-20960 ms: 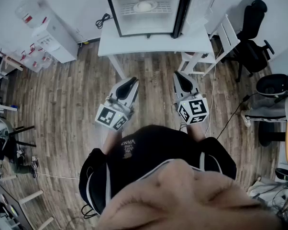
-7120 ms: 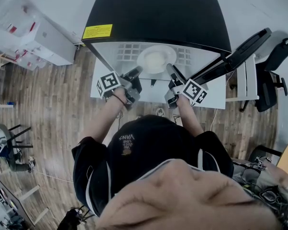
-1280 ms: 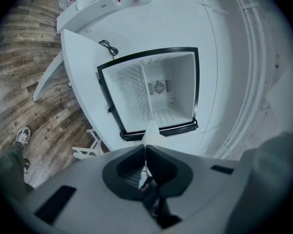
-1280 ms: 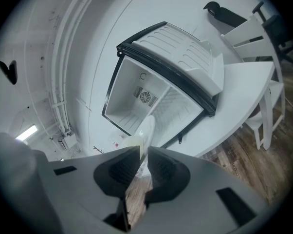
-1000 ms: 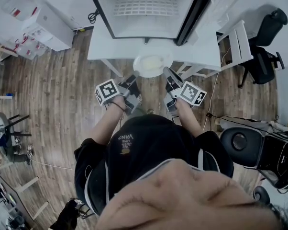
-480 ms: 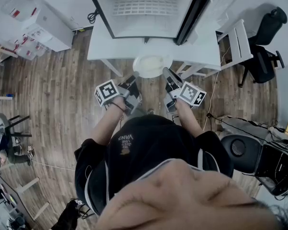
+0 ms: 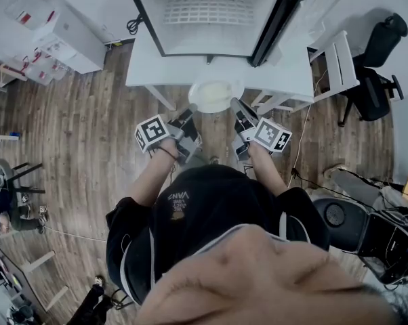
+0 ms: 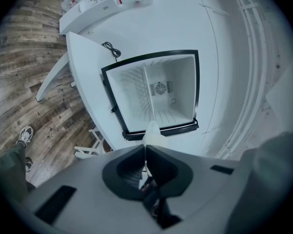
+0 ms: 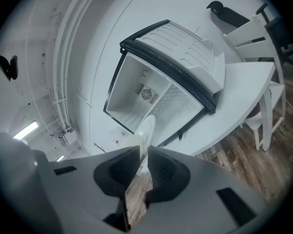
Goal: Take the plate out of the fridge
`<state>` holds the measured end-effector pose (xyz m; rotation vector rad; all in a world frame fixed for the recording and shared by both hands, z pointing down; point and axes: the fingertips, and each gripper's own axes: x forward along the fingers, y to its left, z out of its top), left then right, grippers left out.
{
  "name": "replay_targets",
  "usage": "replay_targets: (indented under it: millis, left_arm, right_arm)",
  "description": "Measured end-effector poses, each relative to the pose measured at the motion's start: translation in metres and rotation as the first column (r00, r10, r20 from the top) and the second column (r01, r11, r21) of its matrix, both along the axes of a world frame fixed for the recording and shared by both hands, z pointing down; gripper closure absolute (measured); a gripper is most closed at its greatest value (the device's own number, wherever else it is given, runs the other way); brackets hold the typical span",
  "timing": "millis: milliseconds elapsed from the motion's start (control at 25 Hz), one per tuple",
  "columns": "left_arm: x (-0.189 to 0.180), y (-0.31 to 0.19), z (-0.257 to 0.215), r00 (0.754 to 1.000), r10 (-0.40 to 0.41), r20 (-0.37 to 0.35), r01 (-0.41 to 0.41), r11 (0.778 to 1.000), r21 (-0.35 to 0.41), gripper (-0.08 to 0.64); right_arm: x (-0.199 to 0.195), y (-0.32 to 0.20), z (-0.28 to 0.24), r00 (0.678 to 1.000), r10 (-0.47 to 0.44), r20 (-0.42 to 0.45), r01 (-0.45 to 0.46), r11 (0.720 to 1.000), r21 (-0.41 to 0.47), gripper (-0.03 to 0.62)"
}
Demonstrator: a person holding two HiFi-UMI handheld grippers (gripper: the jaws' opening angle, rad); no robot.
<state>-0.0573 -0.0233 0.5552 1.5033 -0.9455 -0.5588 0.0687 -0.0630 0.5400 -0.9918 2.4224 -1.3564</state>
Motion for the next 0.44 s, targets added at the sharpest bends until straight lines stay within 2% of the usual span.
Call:
replay_targets:
  millis: [440]
  left_arm:
    - [0.0009,-0.003,0.0006,1.0,0.005,0.0,-0.005,1.0,-0.002,0.535]
  right_arm:
    - [0.0011,-0.0025,0.0004,1.0,0.005,0.002,-0.005,1.0,0.0,0.535]
